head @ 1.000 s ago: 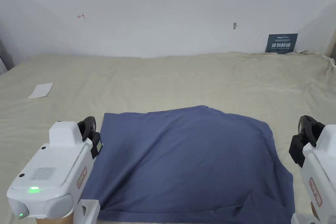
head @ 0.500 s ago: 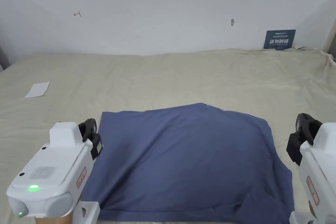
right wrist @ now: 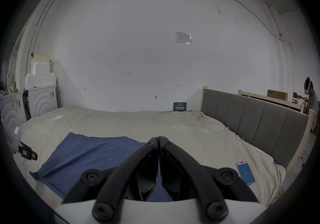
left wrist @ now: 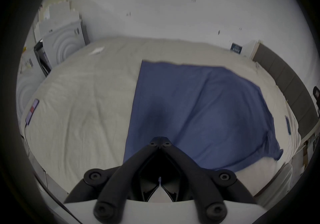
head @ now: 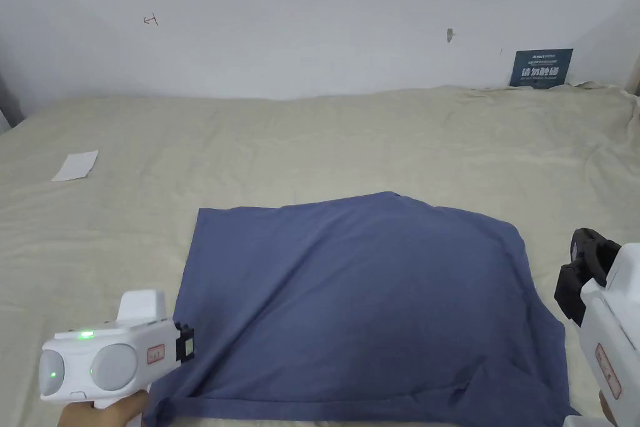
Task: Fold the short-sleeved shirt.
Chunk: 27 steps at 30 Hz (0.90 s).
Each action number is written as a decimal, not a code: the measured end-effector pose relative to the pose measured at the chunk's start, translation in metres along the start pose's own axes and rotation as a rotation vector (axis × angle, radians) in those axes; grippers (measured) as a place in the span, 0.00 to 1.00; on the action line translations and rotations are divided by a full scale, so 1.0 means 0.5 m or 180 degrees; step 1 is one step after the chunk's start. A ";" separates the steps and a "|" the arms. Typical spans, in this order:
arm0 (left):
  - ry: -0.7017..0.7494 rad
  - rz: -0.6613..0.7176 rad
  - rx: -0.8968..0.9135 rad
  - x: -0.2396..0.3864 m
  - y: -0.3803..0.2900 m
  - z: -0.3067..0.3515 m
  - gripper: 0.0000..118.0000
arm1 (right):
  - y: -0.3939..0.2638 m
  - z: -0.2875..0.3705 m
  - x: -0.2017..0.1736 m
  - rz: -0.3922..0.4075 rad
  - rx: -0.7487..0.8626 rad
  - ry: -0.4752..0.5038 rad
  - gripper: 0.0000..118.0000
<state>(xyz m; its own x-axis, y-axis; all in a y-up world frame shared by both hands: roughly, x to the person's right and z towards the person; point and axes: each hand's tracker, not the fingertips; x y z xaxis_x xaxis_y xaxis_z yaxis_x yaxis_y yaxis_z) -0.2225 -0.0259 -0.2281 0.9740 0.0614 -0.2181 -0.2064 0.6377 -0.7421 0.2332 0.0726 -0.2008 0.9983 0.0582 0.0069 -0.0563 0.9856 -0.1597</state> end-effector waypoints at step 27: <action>0.0166 -0.0003 -0.0792 -0.075 -0.121 -0.083 0.56 | -0.075 -0.021 0.030 -0.0010 -0.0357 0.0078 0.00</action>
<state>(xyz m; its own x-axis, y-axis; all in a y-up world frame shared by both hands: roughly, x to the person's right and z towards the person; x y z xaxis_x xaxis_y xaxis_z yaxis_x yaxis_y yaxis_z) -0.2502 -0.0988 -0.2013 0.9694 0.0171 -0.2448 -0.2283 0.4289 -0.8740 0.2504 0.0347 -0.2053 0.9986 0.0497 -0.0164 -0.0523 0.9616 -0.2693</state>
